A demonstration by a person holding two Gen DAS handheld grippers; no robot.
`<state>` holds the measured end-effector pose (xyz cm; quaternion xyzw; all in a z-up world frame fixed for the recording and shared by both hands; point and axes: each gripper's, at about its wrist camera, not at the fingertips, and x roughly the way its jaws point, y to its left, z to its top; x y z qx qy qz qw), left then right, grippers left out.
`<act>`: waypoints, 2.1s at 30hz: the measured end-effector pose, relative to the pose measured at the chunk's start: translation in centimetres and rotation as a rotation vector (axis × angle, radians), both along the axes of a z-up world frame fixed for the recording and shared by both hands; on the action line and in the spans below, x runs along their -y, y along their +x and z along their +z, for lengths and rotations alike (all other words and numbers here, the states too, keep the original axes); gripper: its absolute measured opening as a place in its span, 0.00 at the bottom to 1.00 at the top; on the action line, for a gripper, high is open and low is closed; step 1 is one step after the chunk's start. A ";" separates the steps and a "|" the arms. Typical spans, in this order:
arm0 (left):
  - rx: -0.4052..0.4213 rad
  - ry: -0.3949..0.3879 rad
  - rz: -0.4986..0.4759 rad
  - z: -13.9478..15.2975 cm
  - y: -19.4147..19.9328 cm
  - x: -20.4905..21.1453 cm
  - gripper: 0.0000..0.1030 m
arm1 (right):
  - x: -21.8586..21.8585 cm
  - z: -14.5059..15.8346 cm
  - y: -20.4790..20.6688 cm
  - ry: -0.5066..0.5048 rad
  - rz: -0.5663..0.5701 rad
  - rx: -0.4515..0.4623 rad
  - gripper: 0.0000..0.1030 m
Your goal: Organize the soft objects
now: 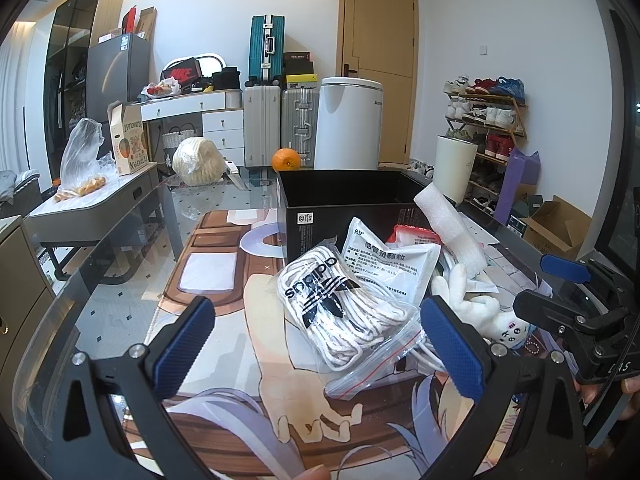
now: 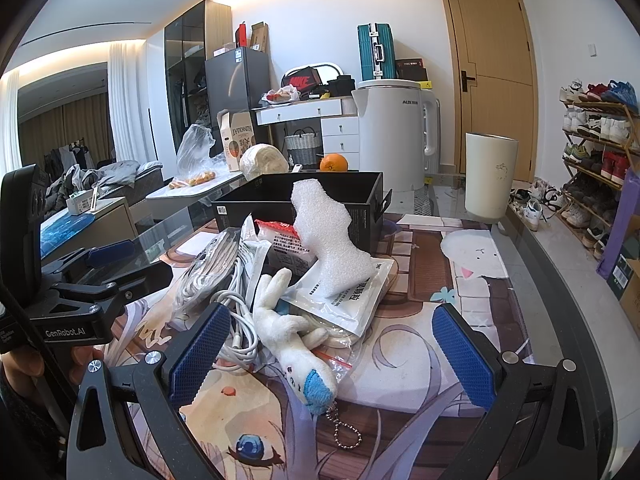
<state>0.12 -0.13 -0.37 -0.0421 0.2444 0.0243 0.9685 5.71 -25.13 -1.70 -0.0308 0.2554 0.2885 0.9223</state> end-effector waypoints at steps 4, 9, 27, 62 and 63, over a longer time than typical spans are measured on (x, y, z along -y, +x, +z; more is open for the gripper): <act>0.003 -0.018 -0.007 0.1 0.0 -0.1 1.00 | -0.2 -0.2 0.2 -0.007 0.001 -0.006 1.00; 0.008 -0.033 -0.012 0.4 0.1 -0.5 1.00 | -0.3 0.0 0.7 -0.015 0.015 -0.024 1.00; -0.014 0.042 0.012 1.4 1.3 -0.5 1.00 | -0.8 1.5 3.4 -0.047 0.062 -0.089 1.00; -0.212 -0.029 -0.046 -1.1 4.2 -0.8 1.00 | -5.1 0.9 9.9 -0.068 0.229 -0.247 0.32; -0.216 -0.031 -0.047 -1.2 4.2 -0.8 1.00 | -5.0 1.0 9.6 -0.060 0.229 -0.245 0.32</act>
